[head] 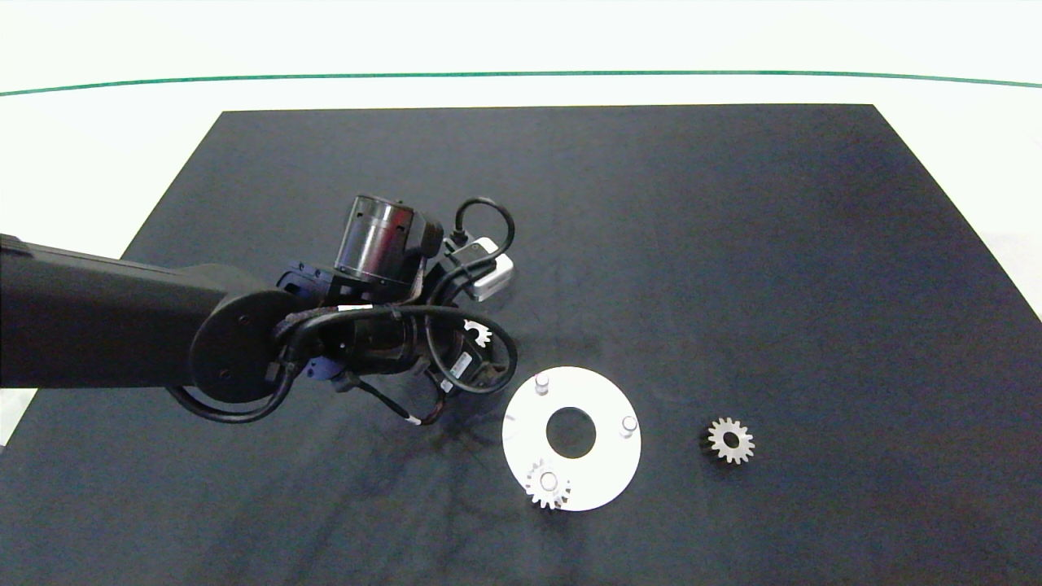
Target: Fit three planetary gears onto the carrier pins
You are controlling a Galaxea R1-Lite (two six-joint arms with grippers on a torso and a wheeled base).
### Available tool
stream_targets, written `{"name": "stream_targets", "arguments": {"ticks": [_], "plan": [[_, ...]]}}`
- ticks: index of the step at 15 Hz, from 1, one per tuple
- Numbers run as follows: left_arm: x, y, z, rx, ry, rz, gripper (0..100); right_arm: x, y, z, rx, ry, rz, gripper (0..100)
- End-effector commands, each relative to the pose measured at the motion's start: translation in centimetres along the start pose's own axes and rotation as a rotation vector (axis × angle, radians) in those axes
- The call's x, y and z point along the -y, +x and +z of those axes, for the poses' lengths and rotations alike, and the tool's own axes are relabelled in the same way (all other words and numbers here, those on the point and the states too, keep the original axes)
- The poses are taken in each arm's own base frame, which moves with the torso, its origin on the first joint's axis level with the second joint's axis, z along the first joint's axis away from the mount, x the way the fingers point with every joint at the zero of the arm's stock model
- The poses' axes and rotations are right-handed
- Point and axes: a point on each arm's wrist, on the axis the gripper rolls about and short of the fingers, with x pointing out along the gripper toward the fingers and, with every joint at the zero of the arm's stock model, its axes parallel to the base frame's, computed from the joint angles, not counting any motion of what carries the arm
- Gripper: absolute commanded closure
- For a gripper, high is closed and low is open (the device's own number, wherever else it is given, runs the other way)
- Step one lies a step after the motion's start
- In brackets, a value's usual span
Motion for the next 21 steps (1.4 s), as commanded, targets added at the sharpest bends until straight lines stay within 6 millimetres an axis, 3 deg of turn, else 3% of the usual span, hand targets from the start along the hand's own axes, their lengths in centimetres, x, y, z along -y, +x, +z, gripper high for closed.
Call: {"name": "stream_targets", "arguments": {"ticks": [1, 21], "plan": [[0.05, 0.2, -0.03, -0.003, 0.003, -0.002, 8, 0.0, 0.0, -0.08, -0.004, -0.001, -0.004, 0], [-0.11, 0.49, 0.25, 0.005, 0.011, -0.007, 47, 0.01, -0.02, -0.1, -0.002, -0.001, -0.006, 0]]}}
